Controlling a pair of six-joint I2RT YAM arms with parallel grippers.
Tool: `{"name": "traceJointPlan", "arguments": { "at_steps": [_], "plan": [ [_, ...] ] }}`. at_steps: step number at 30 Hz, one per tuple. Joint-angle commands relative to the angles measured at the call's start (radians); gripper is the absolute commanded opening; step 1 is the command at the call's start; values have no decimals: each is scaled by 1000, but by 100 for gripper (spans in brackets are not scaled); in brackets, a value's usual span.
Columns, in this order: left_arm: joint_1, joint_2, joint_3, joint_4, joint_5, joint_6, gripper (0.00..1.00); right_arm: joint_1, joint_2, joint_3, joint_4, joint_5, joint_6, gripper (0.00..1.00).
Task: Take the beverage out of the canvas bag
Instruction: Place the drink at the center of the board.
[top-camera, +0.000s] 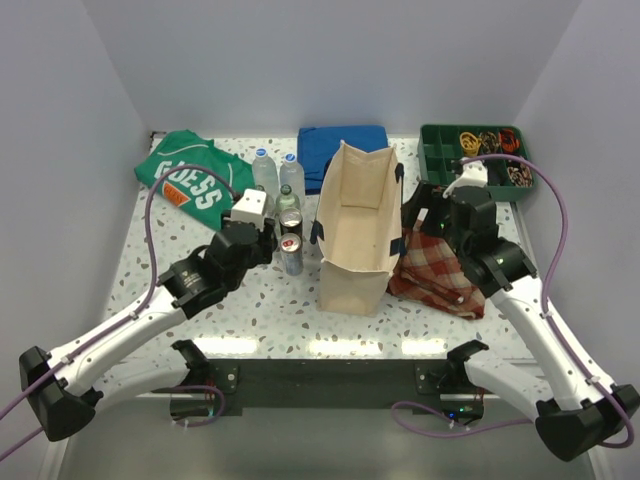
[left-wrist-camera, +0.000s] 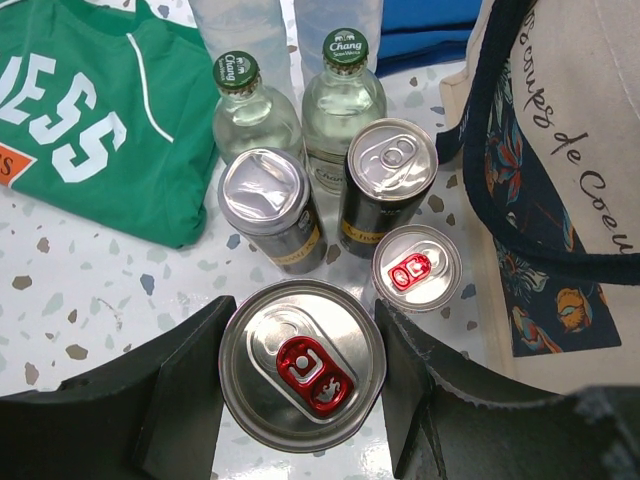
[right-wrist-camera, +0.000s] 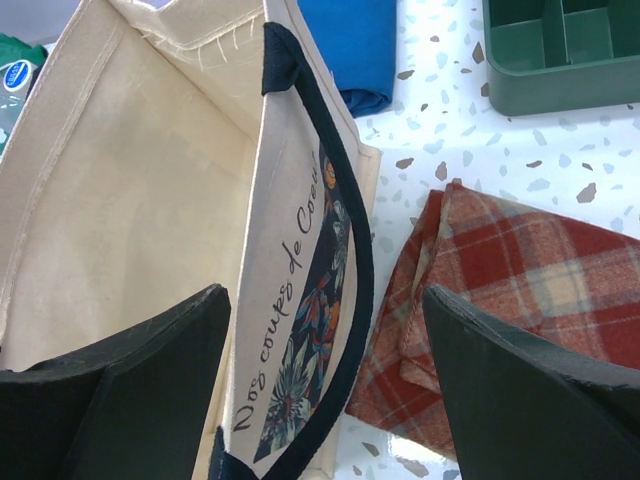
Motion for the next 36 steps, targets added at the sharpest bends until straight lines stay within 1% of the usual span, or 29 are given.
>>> {"name": "traceJointPlan", "arguments": {
  "at_steps": [1,9,15,22,23,26,36],
  "plan": [
    [-3,-33,-21,155,-31,-32,0,-2,-12,12,6,26,6,82],
    [-3,-40,-119,229,-30,-40,0,-2,-30,-14,24,30,11,83],
    [-3,-50,-203,342,-30,-28,0,-2,-12,-3,18,29,6,83],
    [-3,4,-237,402,-28,-25,0,-2,-12,-9,20,29,5,83],
    [-3,9,-242,440,-28,-22,0,-2,-12,-9,20,29,5,83],
    [-1,21,-253,474,-31,-13,0,-2,-10,-7,20,30,1,83],
    [5,84,-274,519,-11,-29,0,-3,-6,-10,15,29,0,83]
  ]
}}
